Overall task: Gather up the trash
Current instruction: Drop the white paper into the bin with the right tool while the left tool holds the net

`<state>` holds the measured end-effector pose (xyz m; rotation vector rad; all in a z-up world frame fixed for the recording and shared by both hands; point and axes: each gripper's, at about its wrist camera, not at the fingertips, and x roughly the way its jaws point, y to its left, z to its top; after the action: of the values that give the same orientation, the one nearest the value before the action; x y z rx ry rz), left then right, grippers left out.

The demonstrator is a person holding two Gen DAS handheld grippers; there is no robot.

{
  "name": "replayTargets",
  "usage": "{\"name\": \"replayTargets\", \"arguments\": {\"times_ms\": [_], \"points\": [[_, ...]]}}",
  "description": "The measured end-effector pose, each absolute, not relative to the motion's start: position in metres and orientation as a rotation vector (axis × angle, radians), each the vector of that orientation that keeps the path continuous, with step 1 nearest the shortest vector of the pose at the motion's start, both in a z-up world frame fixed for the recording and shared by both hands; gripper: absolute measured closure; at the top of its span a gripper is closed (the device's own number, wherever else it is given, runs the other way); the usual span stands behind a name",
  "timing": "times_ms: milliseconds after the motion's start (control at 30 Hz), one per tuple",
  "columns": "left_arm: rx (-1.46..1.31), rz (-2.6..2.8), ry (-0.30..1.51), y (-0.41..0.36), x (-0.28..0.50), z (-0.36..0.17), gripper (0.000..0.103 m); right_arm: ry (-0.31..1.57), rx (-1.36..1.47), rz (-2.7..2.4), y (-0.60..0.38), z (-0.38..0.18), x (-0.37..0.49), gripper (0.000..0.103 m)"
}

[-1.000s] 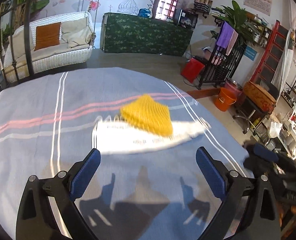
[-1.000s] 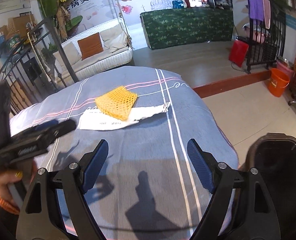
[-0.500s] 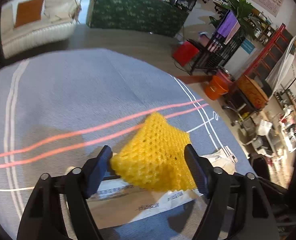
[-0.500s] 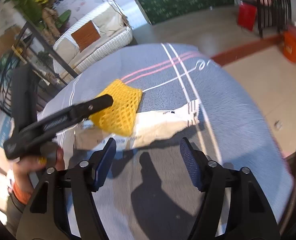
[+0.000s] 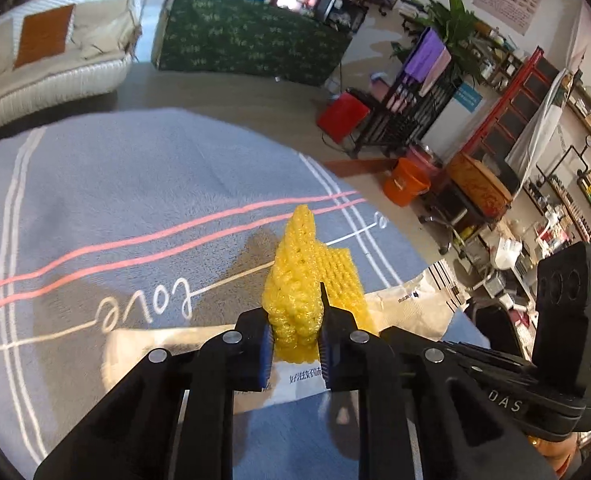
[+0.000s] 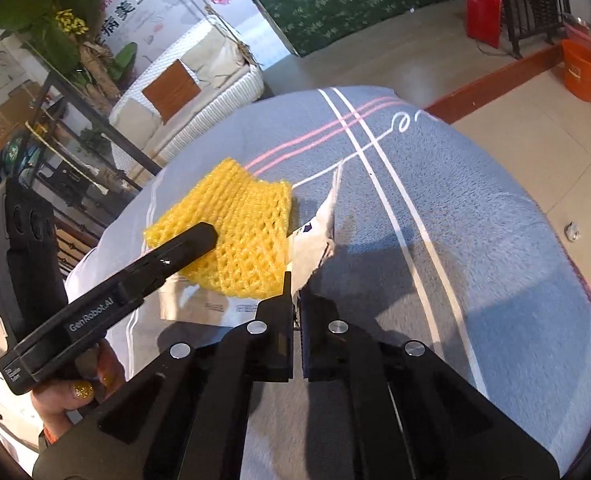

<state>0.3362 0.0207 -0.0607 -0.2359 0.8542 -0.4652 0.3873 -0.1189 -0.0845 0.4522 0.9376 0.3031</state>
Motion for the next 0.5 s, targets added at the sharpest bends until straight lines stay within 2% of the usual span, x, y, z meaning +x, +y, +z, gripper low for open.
{"name": "replayTargets", "arguments": {"times_ms": [233, 500], "points": [[-0.273, -0.385, 0.735, 0.024, 0.279, -0.031, 0.085, 0.849, 0.416, 0.342, -0.123, -0.051, 0.332, 0.1], [-0.302, -0.381, 0.684, 0.015, 0.235, -0.017, 0.085, 0.717, 0.253, 0.298, -0.123, -0.02, 0.266, 0.1]]}}
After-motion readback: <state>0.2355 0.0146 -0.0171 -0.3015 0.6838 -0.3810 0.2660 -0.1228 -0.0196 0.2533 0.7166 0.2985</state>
